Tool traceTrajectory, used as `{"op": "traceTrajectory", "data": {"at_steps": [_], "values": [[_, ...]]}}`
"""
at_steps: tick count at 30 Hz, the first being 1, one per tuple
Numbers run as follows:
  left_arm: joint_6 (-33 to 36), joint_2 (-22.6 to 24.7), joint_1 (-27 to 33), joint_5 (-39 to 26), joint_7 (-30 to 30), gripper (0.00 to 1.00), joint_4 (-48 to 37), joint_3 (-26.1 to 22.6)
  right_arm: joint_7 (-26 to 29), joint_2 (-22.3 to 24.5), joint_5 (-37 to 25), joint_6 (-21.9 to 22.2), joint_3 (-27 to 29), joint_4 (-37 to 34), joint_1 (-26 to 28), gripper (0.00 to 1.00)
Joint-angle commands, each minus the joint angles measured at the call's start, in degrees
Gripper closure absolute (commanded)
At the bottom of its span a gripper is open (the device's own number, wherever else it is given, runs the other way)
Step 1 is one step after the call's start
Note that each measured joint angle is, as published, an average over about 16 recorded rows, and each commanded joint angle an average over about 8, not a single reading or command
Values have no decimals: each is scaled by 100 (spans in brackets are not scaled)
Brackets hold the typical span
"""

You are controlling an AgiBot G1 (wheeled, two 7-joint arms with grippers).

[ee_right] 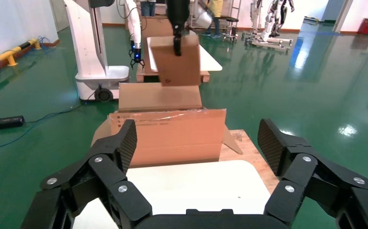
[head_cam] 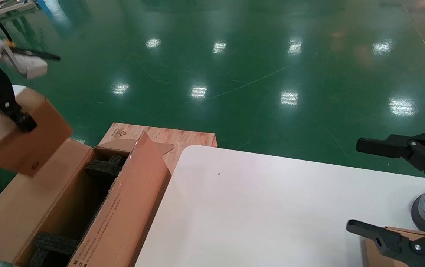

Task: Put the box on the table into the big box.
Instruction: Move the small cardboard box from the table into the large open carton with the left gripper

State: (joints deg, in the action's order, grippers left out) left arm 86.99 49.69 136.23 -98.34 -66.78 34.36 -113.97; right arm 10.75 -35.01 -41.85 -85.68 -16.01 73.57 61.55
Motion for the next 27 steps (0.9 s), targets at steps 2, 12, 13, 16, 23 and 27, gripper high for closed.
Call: {"op": "traceTrajectory", "data": {"at_steps": [2, 12, 13, 16, 23, 27], "values": [[61, 86, -114, 226, 139, 100, -224, -258, 0, 0, 0, 0, 0, 0, 0, 0], [234, 344, -301, 1084, 427, 100, -790, -1109, 0, 0, 0, 0, 0, 0, 0, 0], [247, 359, -321, 1173, 435, 100, -829, -1174, 0, 0, 0, 0, 0, 0, 0, 0], [282, 392, -381, 1433, 442, 100, -929, -1338, 0, 0, 0, 0, 0, 0, 0, 0], [344, 420, -508, 2003, 430, 100, -1122, -1574, 0, 0, 0, 0, 0, 0, 0, 0], [368, 411, -563, 2244, 434, 100, -1216, -1625, 0, 0, 0, 0, 0, 0, 0, 0]]}}
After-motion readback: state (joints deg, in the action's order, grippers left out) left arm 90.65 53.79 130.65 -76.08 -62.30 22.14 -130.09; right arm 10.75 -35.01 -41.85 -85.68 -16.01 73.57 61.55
